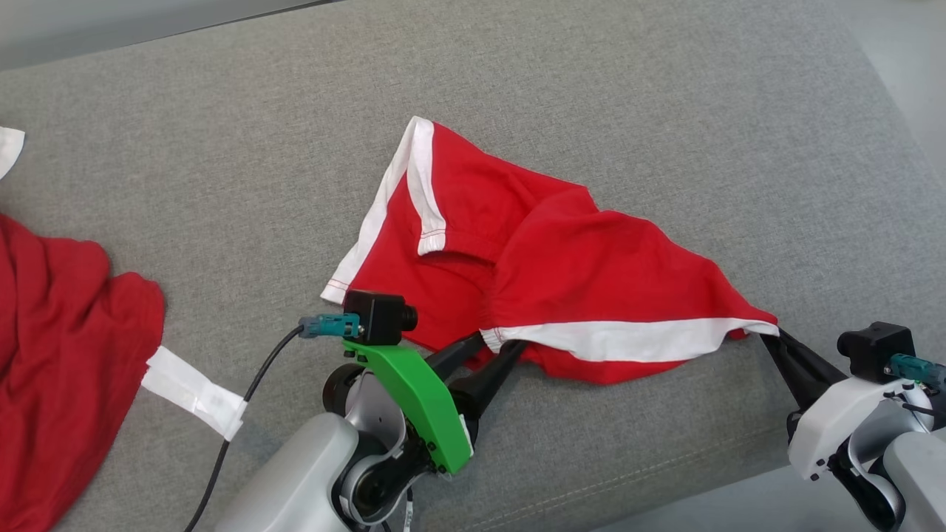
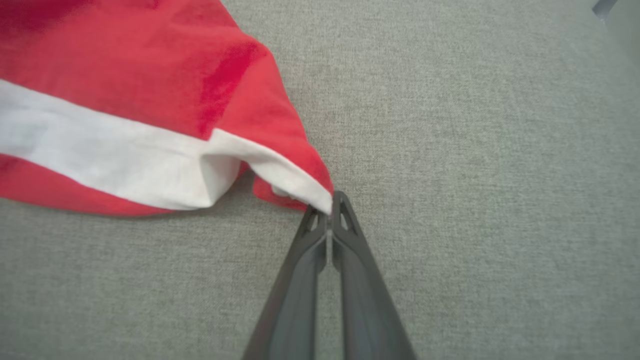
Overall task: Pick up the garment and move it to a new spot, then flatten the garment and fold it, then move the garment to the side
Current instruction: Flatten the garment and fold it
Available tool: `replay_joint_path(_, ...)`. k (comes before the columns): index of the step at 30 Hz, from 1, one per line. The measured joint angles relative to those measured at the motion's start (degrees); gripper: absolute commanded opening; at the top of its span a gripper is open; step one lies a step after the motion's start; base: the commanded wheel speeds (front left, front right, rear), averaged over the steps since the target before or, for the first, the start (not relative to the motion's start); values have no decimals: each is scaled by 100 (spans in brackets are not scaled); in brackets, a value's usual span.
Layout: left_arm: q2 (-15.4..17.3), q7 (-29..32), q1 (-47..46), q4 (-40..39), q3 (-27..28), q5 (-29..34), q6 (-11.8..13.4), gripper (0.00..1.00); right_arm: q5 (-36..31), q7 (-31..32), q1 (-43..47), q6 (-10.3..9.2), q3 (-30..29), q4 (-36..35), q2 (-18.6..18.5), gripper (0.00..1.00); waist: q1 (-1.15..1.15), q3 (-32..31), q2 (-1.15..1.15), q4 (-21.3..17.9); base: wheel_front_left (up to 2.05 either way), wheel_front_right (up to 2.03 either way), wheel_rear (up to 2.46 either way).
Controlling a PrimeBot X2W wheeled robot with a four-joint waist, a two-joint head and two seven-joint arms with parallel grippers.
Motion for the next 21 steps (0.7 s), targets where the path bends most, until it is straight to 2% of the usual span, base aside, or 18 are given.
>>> replay_joint_path(3,-16,-5,-37,-31,-30,-85,-35,49,32,-1,1,0,-7,8,-8,0,0,-28,0,59,0,0,0)
replay_joint_path(9,-24,-4,-38,-143,-32,-164,-71,10,32,0,1,0,26,8,-7,0,0,-63,0,132,0,0,0)
replay_joint_path(10,-32,-4,-38,-159,-32,-202,-75,0,32,0,1,0,26,8,-7,0,0,-65,0,141,0,0,0)
replay_joint_path(18,-42,12,-39,-199,-10,-333,-91,0,29,-11,-20,0,63,-45,-57,0,0,-100,0,197,0,0,0)
replay_joint_path(21,57,10,-40,-399,363,-675,-99,0,-22,-101,-391,0,327,-398,-129,0,0,-198,0,199,0,0,0)
